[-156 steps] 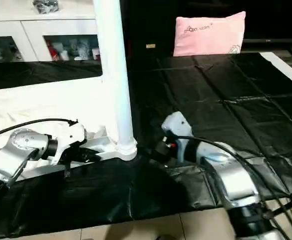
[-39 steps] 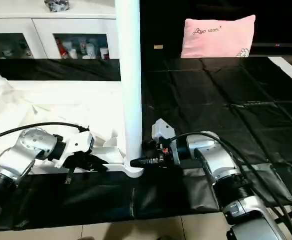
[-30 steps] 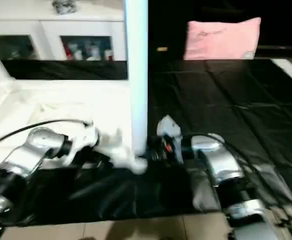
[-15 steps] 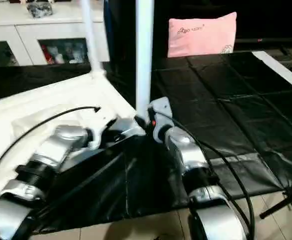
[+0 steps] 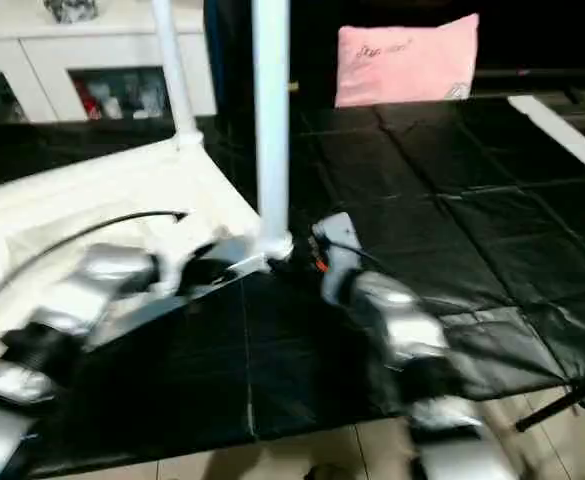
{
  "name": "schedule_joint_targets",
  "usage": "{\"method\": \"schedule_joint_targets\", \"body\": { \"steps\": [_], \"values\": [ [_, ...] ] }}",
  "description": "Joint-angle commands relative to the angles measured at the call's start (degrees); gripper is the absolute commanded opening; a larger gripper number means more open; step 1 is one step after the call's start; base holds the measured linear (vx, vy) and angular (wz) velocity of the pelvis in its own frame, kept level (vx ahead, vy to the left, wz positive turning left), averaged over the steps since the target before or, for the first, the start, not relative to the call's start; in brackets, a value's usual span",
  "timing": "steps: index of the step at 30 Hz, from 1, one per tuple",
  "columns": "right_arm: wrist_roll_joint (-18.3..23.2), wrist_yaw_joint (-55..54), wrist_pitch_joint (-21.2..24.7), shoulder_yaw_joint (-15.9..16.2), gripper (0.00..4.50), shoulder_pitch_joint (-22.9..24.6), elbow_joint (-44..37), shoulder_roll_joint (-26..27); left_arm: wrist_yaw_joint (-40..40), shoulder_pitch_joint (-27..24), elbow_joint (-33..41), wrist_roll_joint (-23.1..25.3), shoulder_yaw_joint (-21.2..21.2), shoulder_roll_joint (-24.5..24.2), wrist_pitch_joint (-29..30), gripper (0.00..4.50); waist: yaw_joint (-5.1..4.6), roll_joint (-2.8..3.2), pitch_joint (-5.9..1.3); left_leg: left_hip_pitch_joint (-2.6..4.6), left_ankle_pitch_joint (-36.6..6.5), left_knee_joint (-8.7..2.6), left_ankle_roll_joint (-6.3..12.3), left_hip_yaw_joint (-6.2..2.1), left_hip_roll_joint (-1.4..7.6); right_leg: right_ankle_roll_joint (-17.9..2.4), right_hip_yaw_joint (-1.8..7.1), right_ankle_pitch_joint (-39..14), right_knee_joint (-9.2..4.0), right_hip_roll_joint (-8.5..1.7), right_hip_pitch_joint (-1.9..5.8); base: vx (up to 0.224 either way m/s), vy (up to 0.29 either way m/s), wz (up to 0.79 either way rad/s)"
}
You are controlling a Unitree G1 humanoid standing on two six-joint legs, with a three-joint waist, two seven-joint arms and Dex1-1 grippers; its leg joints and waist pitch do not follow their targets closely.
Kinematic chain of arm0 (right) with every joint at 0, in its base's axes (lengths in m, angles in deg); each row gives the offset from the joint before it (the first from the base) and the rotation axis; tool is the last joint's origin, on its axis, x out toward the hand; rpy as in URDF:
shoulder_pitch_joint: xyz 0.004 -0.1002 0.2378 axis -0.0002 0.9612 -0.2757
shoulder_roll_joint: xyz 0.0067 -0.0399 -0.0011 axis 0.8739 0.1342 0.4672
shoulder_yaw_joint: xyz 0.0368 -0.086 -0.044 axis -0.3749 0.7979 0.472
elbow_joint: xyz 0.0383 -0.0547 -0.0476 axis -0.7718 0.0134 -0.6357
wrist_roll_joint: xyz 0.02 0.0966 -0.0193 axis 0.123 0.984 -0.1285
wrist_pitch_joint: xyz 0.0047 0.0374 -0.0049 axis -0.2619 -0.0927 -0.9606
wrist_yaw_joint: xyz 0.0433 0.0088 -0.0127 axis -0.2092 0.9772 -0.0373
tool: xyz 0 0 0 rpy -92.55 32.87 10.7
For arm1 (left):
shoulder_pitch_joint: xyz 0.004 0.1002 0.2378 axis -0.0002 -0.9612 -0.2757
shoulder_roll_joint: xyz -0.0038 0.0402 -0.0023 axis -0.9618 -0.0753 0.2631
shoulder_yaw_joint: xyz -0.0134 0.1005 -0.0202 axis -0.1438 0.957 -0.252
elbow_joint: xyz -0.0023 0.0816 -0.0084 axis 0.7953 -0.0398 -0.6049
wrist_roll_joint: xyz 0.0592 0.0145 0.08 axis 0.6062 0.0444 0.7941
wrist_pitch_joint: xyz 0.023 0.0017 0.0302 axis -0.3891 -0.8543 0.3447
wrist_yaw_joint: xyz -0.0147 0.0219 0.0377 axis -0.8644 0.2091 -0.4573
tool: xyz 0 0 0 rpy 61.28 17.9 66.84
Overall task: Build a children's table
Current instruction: Rotate leg to tighten
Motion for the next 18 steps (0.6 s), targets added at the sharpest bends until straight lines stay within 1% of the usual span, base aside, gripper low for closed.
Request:
{"method": "schedule_joint_targets", "body": {
  "steps": [1, 2, 3, 4, 5, 6, 7, 8, 9, 10, 11, 12, 13, 14, 15, 16, 17, 18],
  "values": [
    [-0.7, 2.5, -2.0, 0.9, 3.84, 0.1, -1.8, -0.7, 4.9, -1.0, 1.3, 0.3, 1.9, -1.0, -2.7, 0.00, 0.43, -0.29, -4.30, -0.66, -1.4, -3.49, 7.49, 0.83, 0.53, -17.4, 1.64, -1.2, -2.31, -2.51, 4.70, 0.000, 0.000, 0.00],
    [-1.0, 2.8, -2.8, 0.9, 3.84, 0.2, -1.8, -1.1, 6.0, -1.3, 1.5, 0.1, 2.0, -1.5, -2.7, 0.00, 0.54, -0.32, -4.14, -0.66, -2.4, -3.53, 7.16, 0.94, 0.63, -17.5, 1.67, -3.0, -2.47, -2.62, 4.53, 0.000, 0.000, 0.00],
    [-1.5, 6.1, -4.5, 1.6, 3.93, 0.2, -2.4, -2.7, 9.8, -2.0, 1.7, 0.3, 3.2, -3.6, -4.8, 0.00, 0.79, -0.34, -3.98, -0.51, -3.8, -3.66, 6.51, 0.99, 0.73, -17.2, 1.69, -5.5, -2.69, -2.66, 4.43, 0.000, 0.000, 0.00],
    [-1.1, 8.4, -3.4, 2.0, 4.12, 0.2, -3.1, -3.3, 11.3, -2.3, 1.6, 0.6, 3.8, -4.4, -6.2, 0.00, 1.00, -0.26, -3.92, -0.39, -4.8, -3.80, 5.91, 1.00, 0.89, -16.7, 1.77, -7.1, -2.74, -2.64, 4.40, 0.000, 0.000, 0.00],
    [-0.4, 10.9, -2.4, 2.5, 4.17, 0.4, -4.0, -3.8, 12.7, -2.7, 1.8, 0.6, 4.3, -5.1, -6.8, 0.00, 1.13, -0.35, -3.88, -0.34, -4.9, -3.82, 5.77, 1.01, 0.88, -16.5, 1.76, -7.3, -2.75, -2.53, 4.39, 0.000, 0.000, 0.00],
    [0.3, 12.5, -1.6, 2.9, 4.26, 0.6, -4.8, -4.2, 13.6, -2.9, 1.8, 0.6, 4.5, -5.5, -7.3, 0.00, 1.37, -0.28, -3.84, -0.32, -4.9, -3.88, 5.40, 0.99, 0.97, -16.3, 1.79, -7.0, -2.59, -2.50, 4.44, 0.000, 0.000, 0.00],
    [0.9, 14.1, -0.8, 3.4, 4.26, 0.6, -5.6, -4.5, 14.9, -3.2, 2.4, 0.3, 4.8, -5.9, -7.8, 0.00, 1.54, -0.35, -3.75, -0.25, -5.1, -3.90, 5.34, 1.11, 1.08, -16.3, 1.77, -6.9, -2.59, -2.38, 4.36, 0.000, 0.000, 0.00],
    [1.3, 15.3, -0.4, 4.0, 4.36, 0.7, -6.1, -4.8, 16.1, -3.5, 2.7, -0.1, 5.0, -6.3, -8.4, 0.00, 1.75, -0.31, -3.78, -0.23, -5.1, -3.92, 5.27, 1.07, 1.16, -16.2, 1.74, -6.9, -2.50, -2.44, 4.42, 0.000, 0.000, 0.00],
    [1.3, 16.1, 0.0, 4.7, 4.36, 0.6, -6.4, -5.1, 17.2, -3.8, 3.3, -0.6, 5.1, -6.6, -8.3, 0.00, 1.93, -0.16, -3.75, -0.16, -5.3, -3.97, 4.75, 1.15, 1.30, -16.2, 1.74, -7.0, -2.45, -2.48, 4.24, 0.000, 0.000, 0.00],
    [1.3, 16.1, 0.0, 4.7, 4.36, 0.6, -6.4, -5.1, 17.2, -3.8, 3.3, -0.6, 5.1, -6.6, -8.3, 0.00, 1.93, -0.16, -3.75, -0.16, -5.3, -3.97, 4.75, 1.15, 1.30, -16.2, 1.74, -7.0, -2.45, -2.48, 4.24, 0.000, 0.000, 0.00],
    [0.9, 18.1, 0.3, 5.9, 4.36, 0.4, -6.5, -5.7, 18.9, -4.1, 4.0, -1.2, 5.2, -7.0, -8.3, 0.00, 2.00, -0.26, -3.80, -0.10, -5.5, -3.94, 4.30, 1.23, 1.26, -16.2, 1.76, -7.2, -2.41, -2.47, 4.19, 0.000, 0.000, 0.00],
    [0.4, 21.1, -0.3, 7.5, 4.36, -0.1, -6.1, -6.2, 20.9, -4.6, 4.9, -1.4, 5.7, -7.7, -8.5, 0.00, 2.24, -0.23, -3.87, -0.07, -5.4, -3.94, 4.10, 1.24, 1.26, -16.3, 1.75, -7.1, -2.35, -2.48, 4.23, 0.000, 0.000, 0.00],
    [0.1, 22.4, -1.0, 8.0, 4.36, -0.4, -5.7, -6.4, 21.6, -4.7, 5.0, -1.4, 5.9, -8.1, -8.8, 0.00, 2.39, -0.23, -3.86, -0.13, -5.2, -3.93, 3.98, 1.28, 1.29, -16.4, 1.78, -6.6, -2.32, -2.49, 4.23, 0.000, 0.000, 0.00],
    [0.1, 22.4, -1.0, 8.0, 4.36, -0.4, -5.7, -6.4, 21.6, -4.7, 5.0, -1.4, 5.9, -8.1, -8.8, 0.00, 2.44, -0.25, -3.86, -0.14, -5.2, -3.89, 4.03, 1.31, 1.25, -16.4, 1.77, -6.4, -2.28, -2.45, 4.20, 0.000, 0.000, 0.00],
    [0.0, 25.2, -2.9, 8.4, 4.36, -1.6, -3.9, -5.9, 23.2, -5.0, 5.4, -1.5, 6.4, -8.7, -9.6, 0.00, 2.59, -0.40, -3.86, -0.15, -5.4, -3.86, 4.01, 1.36, 1.24, -16.3, 1.81, -6.6, -2.33, -2.52, 4.16, 0.000, 0.000, 0.00],
    [0.0, 26.1, -3.2, 8.5, 4.36, -2.1, -3.1, -5.6, 23.7, -5.2, 5.6, -1.7, 6.5, -8.9, -9.8, 0.00, 2.65, -0.36, -3.89, -0.15, -5.7, -3.85, 3.95, 1.36, 1.21, -16.3, 1.80, -7.0, -2.27, -2.55, 4.16, 0.000, 0.000, 0.00],
    [-0.2, 26.7, -3.6, 8.7, 4.36, -2.7, -2.1, -5.4, 24.0, -5.3, 5.8, -1.8, 6.6, -9.0, -9.9, 0.00, 2.66, -0.48, -3.83, -0.23, -6.2, -3.87, 3.78, 1.37, 1.18, -16.2, 1.81, -8.0, -2.34, -2.57, 4.15, 0.000, 0.000, 0.00],
    [-0.3, 27.1, -3.9, 8.8, 4.19, -3.0, -1.5, -5.3, 24.5, -5.4, 6.1, -2.0, 6.6, -9.0, -9.8, 0.00, 2.69, -0.42, -3.74, -0.20, -6.6, -3.91, 3.43, 1.36, 1.20, -15.9, 1.86, -9.3, -2.46, -2.63, 4.07, 0.000, 0.000, 0.00]
  ]
}}
